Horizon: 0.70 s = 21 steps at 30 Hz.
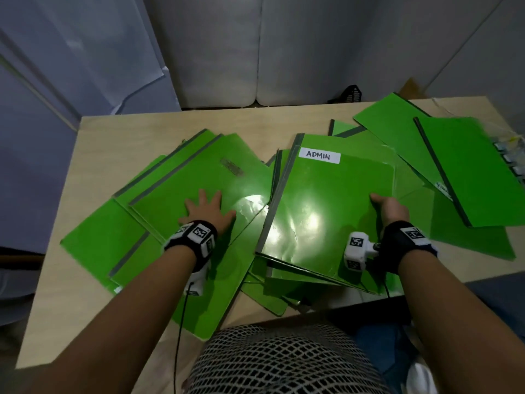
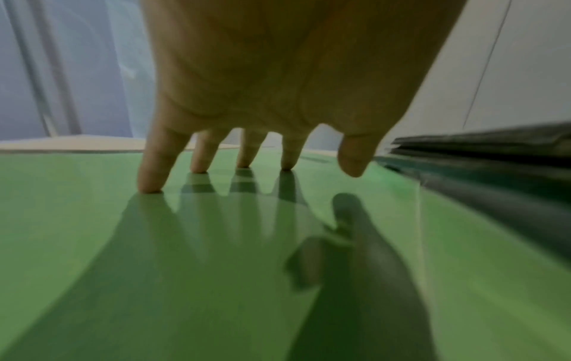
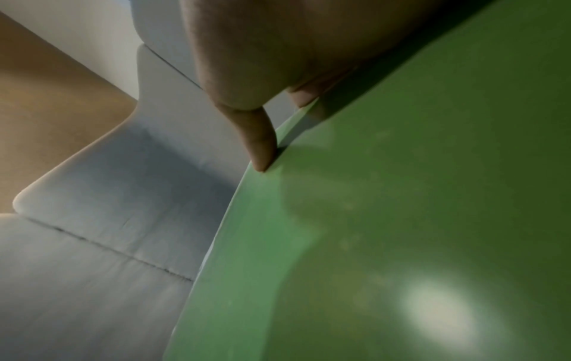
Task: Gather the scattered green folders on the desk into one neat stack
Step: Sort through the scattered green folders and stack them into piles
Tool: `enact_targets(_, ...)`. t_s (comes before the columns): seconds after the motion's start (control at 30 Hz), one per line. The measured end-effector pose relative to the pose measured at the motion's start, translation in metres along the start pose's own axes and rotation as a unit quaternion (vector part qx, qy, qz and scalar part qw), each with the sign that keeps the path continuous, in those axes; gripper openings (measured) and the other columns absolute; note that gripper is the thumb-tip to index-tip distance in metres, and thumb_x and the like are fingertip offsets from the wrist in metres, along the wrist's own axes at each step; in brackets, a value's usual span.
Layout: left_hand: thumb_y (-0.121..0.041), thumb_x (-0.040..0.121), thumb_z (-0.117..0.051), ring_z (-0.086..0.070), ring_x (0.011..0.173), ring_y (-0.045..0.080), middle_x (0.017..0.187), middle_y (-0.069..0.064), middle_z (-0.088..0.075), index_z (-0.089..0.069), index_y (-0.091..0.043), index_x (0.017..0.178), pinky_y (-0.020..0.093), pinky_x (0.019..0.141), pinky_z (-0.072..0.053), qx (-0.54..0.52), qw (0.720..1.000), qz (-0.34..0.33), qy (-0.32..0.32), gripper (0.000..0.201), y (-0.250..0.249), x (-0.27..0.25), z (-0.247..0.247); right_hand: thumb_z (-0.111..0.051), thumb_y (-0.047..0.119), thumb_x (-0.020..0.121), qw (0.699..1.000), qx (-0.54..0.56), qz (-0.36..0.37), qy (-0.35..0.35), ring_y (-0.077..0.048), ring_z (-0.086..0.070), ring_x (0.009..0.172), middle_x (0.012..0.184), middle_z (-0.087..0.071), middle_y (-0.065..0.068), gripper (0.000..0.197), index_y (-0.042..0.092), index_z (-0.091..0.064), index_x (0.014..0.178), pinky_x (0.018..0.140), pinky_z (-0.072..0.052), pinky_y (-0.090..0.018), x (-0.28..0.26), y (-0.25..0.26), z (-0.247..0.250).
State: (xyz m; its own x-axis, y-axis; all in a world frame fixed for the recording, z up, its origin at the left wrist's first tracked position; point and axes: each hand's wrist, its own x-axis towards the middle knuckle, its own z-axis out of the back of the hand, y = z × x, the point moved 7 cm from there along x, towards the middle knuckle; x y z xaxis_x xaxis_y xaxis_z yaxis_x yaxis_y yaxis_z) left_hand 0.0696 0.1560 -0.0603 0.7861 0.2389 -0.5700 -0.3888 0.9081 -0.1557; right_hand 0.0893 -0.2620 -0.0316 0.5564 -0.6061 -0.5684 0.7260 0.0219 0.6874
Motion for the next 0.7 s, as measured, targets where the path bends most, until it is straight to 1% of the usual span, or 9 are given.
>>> enact_targets(0.1, -0.050, 0.090, -0.051, -0.036, 0.134, 0.040, 0.150, 0.013, -0.032, -0.032, -0.021, 0.146, 0.053, 0.103, -0.039, -0.006, 0.999, -0.005, -0.054, 0.065, -0.001, 0.007, 0.026, -0.072, 0.038, 0.069, 1.000, -0.009, 0.005, -0.009, -0.036, -0.056, 0.113, 0.131, -0.057, -0.016, 0.075, -0.003, -0.051, 0.129, 0.101, -0.044, -0.046, -0.002, 0.000, -0.008)
enact_targets(0.13, -0.045, 0.089, -0.056, -0.042, 0.130, 0.038, 0.145, 0.015, -0.038, -0.036, -0.016, 0.143, 0.050, 0.102, -0.042, -0.015, 0.997, 0.001, -0.071, 0.065, 0.007, 0.017, 0.040, -0.072, 0.039, 0.068, 1.000, -0.015, 0.004, -0.011, -0.036, -0.056, 0.112, 0.130, -0.058, -0.016, 0.078, -0.003, -0.051, 0.129, 0.101, -0.044, -0.045, -0.001, -0.001, -0.011)
enact_targets(0.17, -0.042, 0.087, -0.061, -0.043, 0.129, 0.038, 0.143, 0.017, -0.040, -0.037, -0.011, 0.142, 0.050, 0.102, -0.043, -0.018, 0.996, 0.015, -0.084, 0.067, 0.017, 0.027, 0.054, -0.073, 0.042, 0.067, 1.000, -0.021, 0.001, -0.014, -0.035, -0.057, 0.111, 0.130, -0.058, -0.016, 0.080, -0.003, -0.051, 0.129, 0.101, -0.045, -0.045, -0.001, -0.003, -0.013)
enact_targets(0.23, -0.043, 0.083, -0.068, -0.038, 0.133, 0.039, 0.145, 0.020, -0.038, -0.036, -0.004, 0.142, 0.051, 0.106, -0.040, -0.009, 0.994, 0.052, -0.093, 0.077, 0.044, 0.052, 0.080, -0.073, 0.044, 0.064, 1.000, -0.025, -0.004, -0.017, -0.034, -0.059, 0.107, 0.129, -0.060, -0.016, 0.080, -0.002, -0.054, 0.127, 0.098, -0.047, -0.044, 0.000, -0.007, -0.016)
enact_targets(0.3, -0.050, 0.076, -0.073, -0.035, 0.135, 0.039, 0.145, 0.022, -0.037, -0.033, -0.002, 0.142, 0.052, 0.109, -0.035, 0.012, 0.993, 0.085, -0.079, 0.091, 0.065, 0.069, 0.096, -0.073, 0.042, 0.065, 1.000, -0.018, -0.009, -0.013, -0.032, -0.059, 0.104, 0.129, -0.060, -0.014, 0.073, 0.000, -0.059, 0.122, 0.093, -0.047, -0.038, 0.001, -0.011, -0.018)
enact_targets(0.37, -0.053, 0.069, -0.077, -0.040, 0.132, 0.039, 0.142, 0.022, -0.041, -0.034, -0.001, 0.140, 0.050, 0.108, -0.036, 0.023, 0.994, 0.091, -0.055, 0.099, 0.074, 0.081, 0.099, -0.073, 0.040, 0.067, 1.000, -0.007, -0.018, -0.006, -0.032, -0.058, 0.108, 0.131, -0.059, -0.012, 0.068, 0.002, -0.060, 0.122, 0.093, -0.045, -0.038, 0.002, -0.015, -0.020)
enact_targets(0.5, -0.037, 0.067, -0.085, -0.051, 0.123, 0.040, 0.140, 0.023, -0.047, -0.034, 0.004, 0.141, 0.048, 0.100, -0.045, -0.083, 0.994, 0.076, 0.000, 0.099, 0.075, 0.087, 0.089, -0.071, 0.041, 0.070, 0.999, -0.006, -0.035, -0.003, -0.033, -0.055, 0.111, 0.132, -0.057, -0.014, 0.072, 0.002, -0.054, 0.129, 0.094, -0.044, -0.042, -0.001, -0.022, -0.023)
enact_targets(0.6, -0.034, 0.071, -0.082, -0.058, 0.109, 0.037, 0.128, 0.025, -0.057, -0.052, 0.008, 0.127, 0.042, 0.085, -0.047, -0.103, 0.993, 0.048, 0.026, 0.076, 0.060, 0.081, 0.081, -0.070, 0.044, 0.064, 0.999, 0.002, -0.049, -0.005, -0.037, -0.053, 0.117, 0.136, -0.054, -0.015, 0.081, 0.002, -0.051, 0.132, 0.100, -0.042, -0.048, -0.005, -0.027, -0.026)
enact_targets(0.7, -0.033, 0.072, -0.081, -0.058, 0.112, 0.036, 0.123, 0.021, -0.060, -0.054, 0.004, 0.124, 0.040, 0.089, -0.049, -0.111, 0.994, 0.015, 0.010, 0.069, 0.039, 0.071, 0.070, -0.070, 0.044, 0.066, 0.998, 0.007, -0.068, -0.011, -0.038, -0.052, 0.118, 0.137, -0.053, -0.015, 0.081, 0.003, -0.051, 0.133, 0.100, -0.042, -0.048, -0.005, -0.033, -0.027)
